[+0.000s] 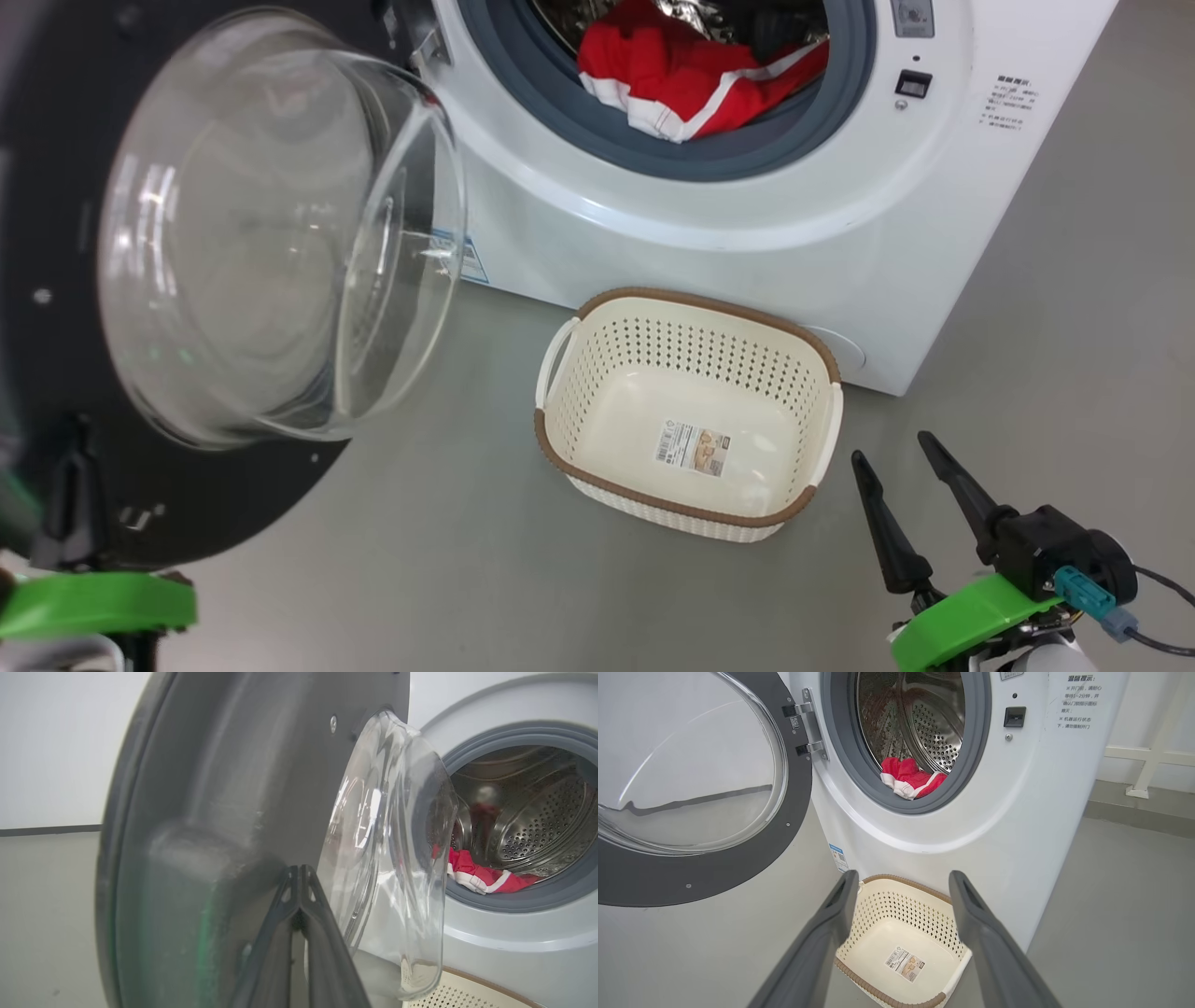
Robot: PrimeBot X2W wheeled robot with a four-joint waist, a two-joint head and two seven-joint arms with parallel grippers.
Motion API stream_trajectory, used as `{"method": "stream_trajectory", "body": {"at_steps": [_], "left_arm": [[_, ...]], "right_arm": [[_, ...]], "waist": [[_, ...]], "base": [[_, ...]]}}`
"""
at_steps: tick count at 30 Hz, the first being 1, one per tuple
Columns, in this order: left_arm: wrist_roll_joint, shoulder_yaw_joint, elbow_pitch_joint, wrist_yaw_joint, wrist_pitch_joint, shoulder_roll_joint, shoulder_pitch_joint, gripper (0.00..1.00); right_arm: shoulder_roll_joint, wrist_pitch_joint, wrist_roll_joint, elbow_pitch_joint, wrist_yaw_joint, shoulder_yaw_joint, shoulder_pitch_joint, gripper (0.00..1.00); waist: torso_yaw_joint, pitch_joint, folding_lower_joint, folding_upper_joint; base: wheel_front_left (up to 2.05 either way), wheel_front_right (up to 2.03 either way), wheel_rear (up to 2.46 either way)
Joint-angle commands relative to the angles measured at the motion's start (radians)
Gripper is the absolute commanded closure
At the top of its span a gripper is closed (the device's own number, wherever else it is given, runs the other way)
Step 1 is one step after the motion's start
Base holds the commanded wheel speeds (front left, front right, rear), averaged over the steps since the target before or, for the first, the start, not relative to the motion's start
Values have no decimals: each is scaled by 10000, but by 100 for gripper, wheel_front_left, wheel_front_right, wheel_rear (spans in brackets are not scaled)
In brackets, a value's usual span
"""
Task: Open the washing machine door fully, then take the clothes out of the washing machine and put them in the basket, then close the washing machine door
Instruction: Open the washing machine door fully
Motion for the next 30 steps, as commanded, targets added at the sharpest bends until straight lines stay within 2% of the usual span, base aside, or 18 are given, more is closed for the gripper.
{"method": "stream_trajectory", "body": {"at_steps": [1, 16, 23, 30], "left_arm": [[139, 737, 37, 29, -49, 580, -587, 100], [242, 1845, 1874, 12, -49, 1628, -2187, 100], [629, 2587, 2538, 11, -49, 2034, -2839, 100], [915, 2917, 3167, 10, -49, 2442, -3319, 100]], "right_arm": [[-78, -118, -79, -268, 65, 257, -363, 0], [-268, -118, -291, -330, 65, 183, -706, 0], [-343, -118, -394, -349, 65, 174, -892, 0], [-373, -118, -447, -372, 65, 142, -957, 0]], "waist": [[-54, 150, 0, 0], [-203, 899, 0, 0], [-300, 1233, 0, 0], [-391, 1373, 0, 0]], "base": [[0, 0, 0], [0, 0, 0], [0, 0, 0], [0, 0, 0]]}}
